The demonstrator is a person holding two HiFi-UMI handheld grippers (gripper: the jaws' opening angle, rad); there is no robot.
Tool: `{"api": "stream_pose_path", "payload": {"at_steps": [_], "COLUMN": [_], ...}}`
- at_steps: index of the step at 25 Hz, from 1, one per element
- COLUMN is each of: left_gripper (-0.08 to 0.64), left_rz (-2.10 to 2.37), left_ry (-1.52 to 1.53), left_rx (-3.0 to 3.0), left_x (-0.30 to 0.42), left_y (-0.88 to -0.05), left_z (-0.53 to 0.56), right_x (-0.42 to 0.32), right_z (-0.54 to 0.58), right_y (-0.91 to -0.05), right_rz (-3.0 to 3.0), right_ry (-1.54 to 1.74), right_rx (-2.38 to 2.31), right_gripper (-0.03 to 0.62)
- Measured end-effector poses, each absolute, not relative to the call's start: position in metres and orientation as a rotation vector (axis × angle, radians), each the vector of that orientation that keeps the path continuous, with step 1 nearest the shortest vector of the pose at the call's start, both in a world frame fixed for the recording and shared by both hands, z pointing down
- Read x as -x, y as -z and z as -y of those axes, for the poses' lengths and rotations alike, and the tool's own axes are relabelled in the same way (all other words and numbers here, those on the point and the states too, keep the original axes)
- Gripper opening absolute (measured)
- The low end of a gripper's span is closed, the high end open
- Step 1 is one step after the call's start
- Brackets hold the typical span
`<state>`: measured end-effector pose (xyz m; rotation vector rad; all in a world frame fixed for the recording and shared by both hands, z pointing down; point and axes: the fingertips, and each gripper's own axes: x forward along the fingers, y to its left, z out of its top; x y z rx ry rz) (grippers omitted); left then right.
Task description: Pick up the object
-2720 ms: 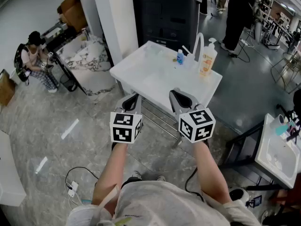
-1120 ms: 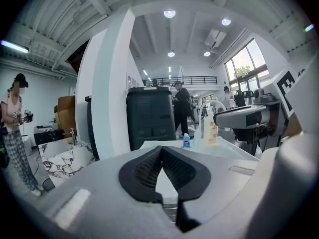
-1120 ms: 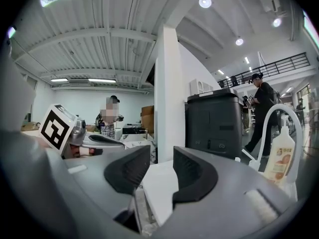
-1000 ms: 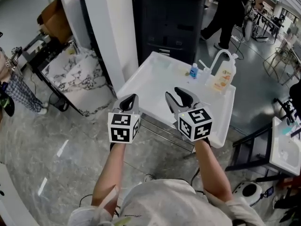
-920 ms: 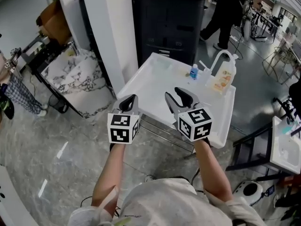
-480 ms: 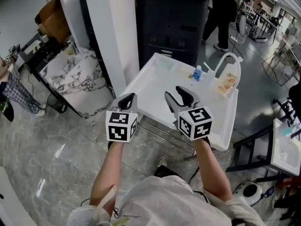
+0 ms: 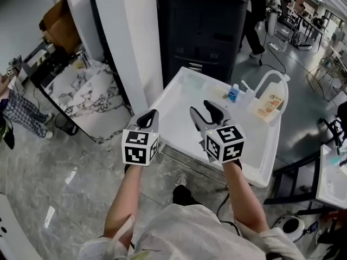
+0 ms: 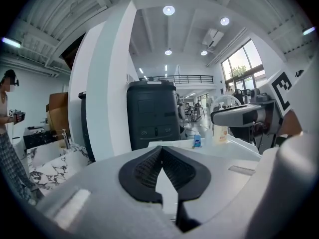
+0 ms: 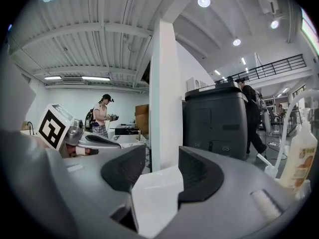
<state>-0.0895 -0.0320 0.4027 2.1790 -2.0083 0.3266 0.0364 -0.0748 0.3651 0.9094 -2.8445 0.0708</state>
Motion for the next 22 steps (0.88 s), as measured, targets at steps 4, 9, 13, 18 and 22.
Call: {"api": "stream_pose_path", "payload": {"at_steps": [4,9,13,18,22], "left_gripper": [-0.003,-0.003,-0.003,-0.003,-0.003], "left_rz": [1.984,1.956,1.947,1.937,1.929], "left_ry": [-0.339,-0.345,-0.348,-0.343,-0.330], "left_rx": [-2.199,-2.214,-2.213,-2.218,-2.218], "left_x": [0.096,0.104,0.111,0.120,0.127], "left_y": [-0.404,-0.405,-0.405,-0.404,-0.407], "left_z": [0.071,0.120,0.155,0.196,0.227], "right_x": [-0.023,-0.011,-0.004,0.005,0.011], "right_z": [0.107,0.155,0.190,0.230,0.259], "right_y": [-0.371,-0.374,-0.375,-0.375,-0.379], "right_rz": [2.840,2.825,2.810,2.800,2.778], "right_ry": [-0.083,-0.104,-0.117,-0.126,-0.126], "right_rx": [-0.902,-0.917,-0.929,-0.943,-0.949], "right_gripper": [0.190,0.190,0.190,0.196,0.204]}}
